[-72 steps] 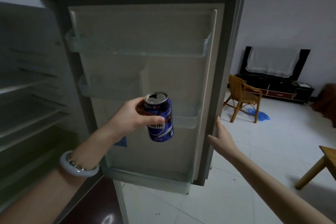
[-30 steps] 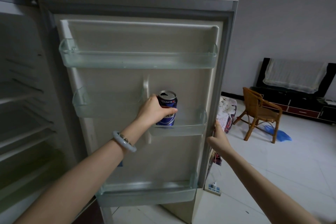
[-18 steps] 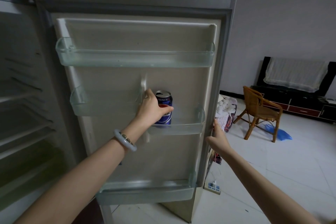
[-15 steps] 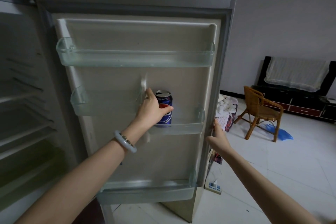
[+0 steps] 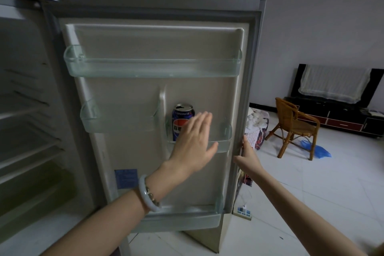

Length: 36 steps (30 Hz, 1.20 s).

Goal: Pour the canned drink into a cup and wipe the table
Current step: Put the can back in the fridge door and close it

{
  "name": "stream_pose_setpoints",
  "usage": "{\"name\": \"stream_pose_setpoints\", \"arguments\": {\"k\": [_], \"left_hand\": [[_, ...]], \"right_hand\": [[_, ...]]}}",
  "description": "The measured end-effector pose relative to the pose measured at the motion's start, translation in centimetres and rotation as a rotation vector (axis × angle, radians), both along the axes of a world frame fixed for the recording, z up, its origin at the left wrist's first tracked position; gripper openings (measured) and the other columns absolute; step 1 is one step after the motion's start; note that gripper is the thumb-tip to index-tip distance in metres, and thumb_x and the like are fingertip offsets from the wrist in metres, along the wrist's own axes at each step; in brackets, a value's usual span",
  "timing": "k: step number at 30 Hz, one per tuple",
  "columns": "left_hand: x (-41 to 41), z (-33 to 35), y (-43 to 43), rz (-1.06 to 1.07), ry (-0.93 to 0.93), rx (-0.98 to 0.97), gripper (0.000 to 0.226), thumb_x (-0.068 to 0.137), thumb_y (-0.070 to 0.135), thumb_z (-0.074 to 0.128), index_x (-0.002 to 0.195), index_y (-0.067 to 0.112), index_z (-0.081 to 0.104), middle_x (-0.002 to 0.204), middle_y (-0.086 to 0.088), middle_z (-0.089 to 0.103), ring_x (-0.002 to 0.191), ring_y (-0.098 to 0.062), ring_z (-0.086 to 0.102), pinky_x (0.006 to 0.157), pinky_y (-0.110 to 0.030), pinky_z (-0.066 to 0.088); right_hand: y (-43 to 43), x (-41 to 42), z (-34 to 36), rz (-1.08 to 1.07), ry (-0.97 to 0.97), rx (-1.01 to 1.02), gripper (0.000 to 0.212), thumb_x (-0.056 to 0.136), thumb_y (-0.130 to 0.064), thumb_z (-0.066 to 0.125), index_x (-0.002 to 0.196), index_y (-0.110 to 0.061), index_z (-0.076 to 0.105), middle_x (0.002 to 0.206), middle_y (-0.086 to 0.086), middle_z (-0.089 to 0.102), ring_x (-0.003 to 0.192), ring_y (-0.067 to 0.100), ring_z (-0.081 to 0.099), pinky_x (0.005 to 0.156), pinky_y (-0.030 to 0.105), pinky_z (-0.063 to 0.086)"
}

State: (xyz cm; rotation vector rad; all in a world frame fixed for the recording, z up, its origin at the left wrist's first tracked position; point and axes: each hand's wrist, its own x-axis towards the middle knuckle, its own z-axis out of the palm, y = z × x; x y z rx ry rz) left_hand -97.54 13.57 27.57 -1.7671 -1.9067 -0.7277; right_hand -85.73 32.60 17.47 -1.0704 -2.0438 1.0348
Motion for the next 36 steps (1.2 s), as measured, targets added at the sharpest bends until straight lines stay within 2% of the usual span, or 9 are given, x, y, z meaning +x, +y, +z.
{"name": "stream_pose_setpoints", "arguments": {"k": [4,8,11,19,22,27,30,33,36], "left_hand": [[2.2,-1.7,0.6,-0.134,0.173,-0.12,0.064,0.092,0.035,0.048,0.144,0.003,0.028,0.15,-0.015,0.032,0.14,-0.027,0.028,0.113,-0.037,-0.003],[3.2,-3.2,1.0,-0.103,0.227,-0.242,0.072,0.094,0.038,0.045,0.147,0.0,0.013,0.155,-0.017,0.017,0.144,-0.027,0.014,0.116,-0.034,-0.003],[3.5,-3.6,0.4,-0.058,0.206,-0.254,0.075,0.094,0.039,0.043,0.147,0.0,0.007,0.156,-0.016,0.014,0.144,-0.026,0.011,0.116,-0.034,-0.003],[3.8,-4.2,-3.1,-0.112,0.191,-0.222,0.072,0.095,0.035,0.045,0.148,0.006,0.007,0.156,-0.011,0.015,0.144,-0.023,0.012,0.114,-0.031,-0.005],[3.7,-4.4,-4.9,-0.147,0.159,-0.198,0.07,0.095,0.036,0.045,0.149,0.009,0.01,0.156,-0.008,0.018,0.144,-0.02,0.013,0.112,-0.028,-0.006],[3.3,-4.9,-8.3,-0.197,0.156,-0.16,0.066,0.093,0.033,0.049,0.147,0.009,0.019,0.153,-0.007,0.027,0.142,-0.02,0.021,0.113,-0.027,-0.005],[3.5,-5.2,-10.7,-0.176,0.145,-0.119,0.062,0.088,0.029,0.058,0.141,0.007,0.034,0.143,-0.009,0.043,0.134,-0.022,0.036,0.114,-0.03,0.004],[4.2,-5.4,-12.8,-0.116,0.138,-0.051,0.054,0.079,0.024,0.068,0.126,0.006,0.05,0.122,-0.009,0.06,0.116,-0.024,0.054,0.111,-0.036,0.019],[4.9,-5.6,-14.9,-0.061,0.095,-0.004,0.047,0.08,0.021,0.068,0.121,0.006,0.052,0.117,-0.009,0.061,0.113,-0.024,0.055,0.109,-0.033,0.024]], "right_hand": [[-1.8,0.7,0.7,-0.002,0.004,0.018,0.099,0.064,-0.006,0.058,0.15,-0.014,0.01,0.155,0.009,0.02,0.141,0.023,0.023,0.112,0.045,0.031],[-3.1,1.5,0.9,-0.01,-0.005,0.03,0.095,0.069,0.0,0.058,0.15,-0.014,0.01,0.156,0.009,0.017,0.142,0.022,0.02,0.115,0.042,0.026],[-4.4,2.1,1.0,-0.009,0.0,0.041,0.093,0.07,0.003,0.058,0.149,-0.013,0.011,0.156,0.01,0.016,0.142,0.022,0.019,0.115,0.042,0.025],[-8.2,4.3,0.2,-0.045,-0.054,0.099,0.093,0.073,-0.005,0.061,0.149,-0.025,0.012,0.156,0.003,0.019,0.141,0.023,0.025,0.108,0.047,0.036],[-10.2,5.4,0.2,-0.052,-0.084,0.109,0.09,0.079,-0.004,0.063,0.15,-0.024,0.01,0.157,0.002,0.016,0.141,0.022,0.024,0.106,0.04,0.036],[-14.3,7.5,0.4,-0.037,-0.255,0.253,0.091,0.083,-0.006,0.062,0.15,-0.019,0.003,0.154,0.006,0.023,0.138,0.022,0.028,0.106,0.031,0.033],[-17.0,9.0,0.4,-0.007,-0.36,0.359,0.091,0.084,-0.006,0.061,0.15,-0.017,-0.001,0.151,0.008,0.024,0.136,0.024,0.028,0.108,0.033,0.032],[-18.8,10.5,0.2,0.007,-0.394,0.543,0.082,0.085,-0.003,0.057,0.15,-0.012,0.007,0.153,0.009,0.021,0.137,0.025,0.026,0.106,0.031,0.035],[-20.3,12.2,0.1,0.045,-0.43,0.701,0.076,0.084,-0.002,0.054,0.149,-0.01,0.014,0.154,0.012,0.017,0.139,0.029,0.024,0.107,0.034,0.035]]}}
